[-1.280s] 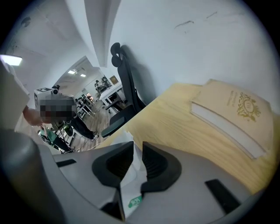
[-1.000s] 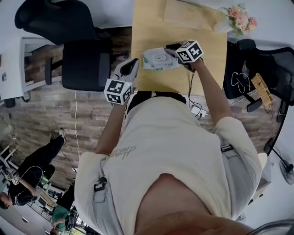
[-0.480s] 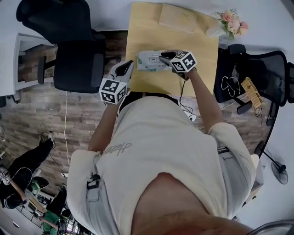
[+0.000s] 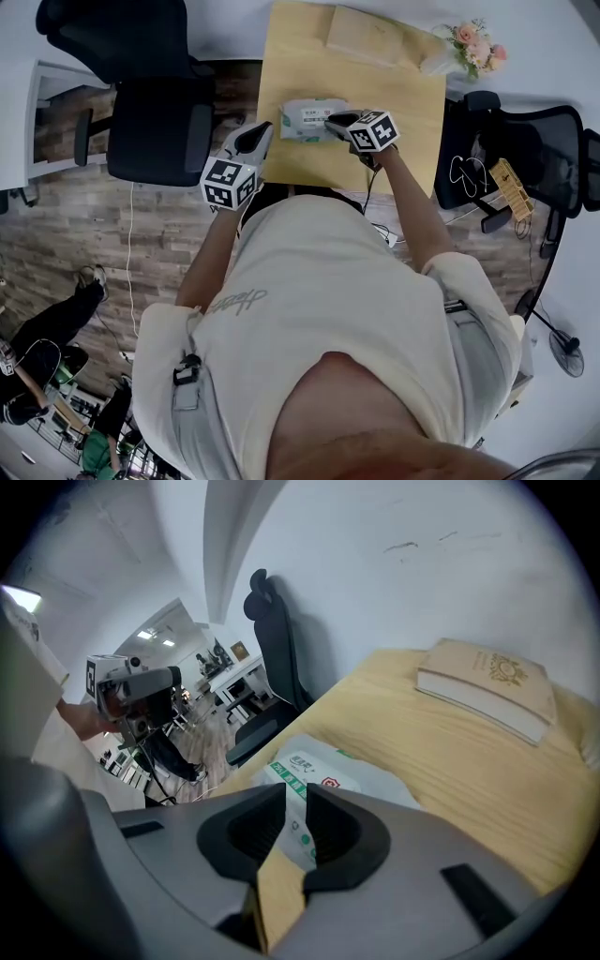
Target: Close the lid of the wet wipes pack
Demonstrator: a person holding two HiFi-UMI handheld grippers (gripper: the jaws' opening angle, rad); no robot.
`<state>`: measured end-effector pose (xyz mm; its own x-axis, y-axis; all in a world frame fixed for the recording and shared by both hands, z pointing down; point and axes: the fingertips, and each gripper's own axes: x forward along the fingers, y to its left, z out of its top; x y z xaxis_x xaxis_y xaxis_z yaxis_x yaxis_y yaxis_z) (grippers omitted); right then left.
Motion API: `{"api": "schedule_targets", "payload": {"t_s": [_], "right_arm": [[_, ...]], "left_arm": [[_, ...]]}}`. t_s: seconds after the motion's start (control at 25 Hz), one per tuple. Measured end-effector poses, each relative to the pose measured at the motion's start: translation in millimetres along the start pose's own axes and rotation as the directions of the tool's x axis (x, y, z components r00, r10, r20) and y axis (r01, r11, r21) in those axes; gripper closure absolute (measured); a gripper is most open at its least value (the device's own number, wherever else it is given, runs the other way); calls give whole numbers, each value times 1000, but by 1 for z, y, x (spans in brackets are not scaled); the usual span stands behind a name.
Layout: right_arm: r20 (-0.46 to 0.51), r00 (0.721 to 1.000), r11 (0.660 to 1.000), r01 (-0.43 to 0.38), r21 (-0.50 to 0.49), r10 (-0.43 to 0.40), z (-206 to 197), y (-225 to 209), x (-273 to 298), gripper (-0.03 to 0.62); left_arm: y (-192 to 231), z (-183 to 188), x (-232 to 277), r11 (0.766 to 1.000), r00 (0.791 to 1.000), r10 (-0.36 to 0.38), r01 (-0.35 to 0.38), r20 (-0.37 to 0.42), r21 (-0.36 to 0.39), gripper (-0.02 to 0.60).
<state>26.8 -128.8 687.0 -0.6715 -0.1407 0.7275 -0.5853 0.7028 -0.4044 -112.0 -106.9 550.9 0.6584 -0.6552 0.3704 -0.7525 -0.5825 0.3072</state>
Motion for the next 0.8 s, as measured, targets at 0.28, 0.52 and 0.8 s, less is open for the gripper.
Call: {"api": "schedule_targets", "payload": {"t_s": [0.28,0.52,0.8], "right_arm": [[-33,999,997,9,82,-6,-12,-6,9,528],[-63,997,990,50,128,-43,-13,-9,16,530],[-100,985,978,152,140,-139,-18,-20,21,591]], "left_arm": [[-3,-6,-6,1000,1000,-4,4,-8,-13,565],[-1,-14,-8,1000,1000,-14,14,-24,-21,565],[2,-16,-5,999,1000,-16,16,-22,-36,565]]}}
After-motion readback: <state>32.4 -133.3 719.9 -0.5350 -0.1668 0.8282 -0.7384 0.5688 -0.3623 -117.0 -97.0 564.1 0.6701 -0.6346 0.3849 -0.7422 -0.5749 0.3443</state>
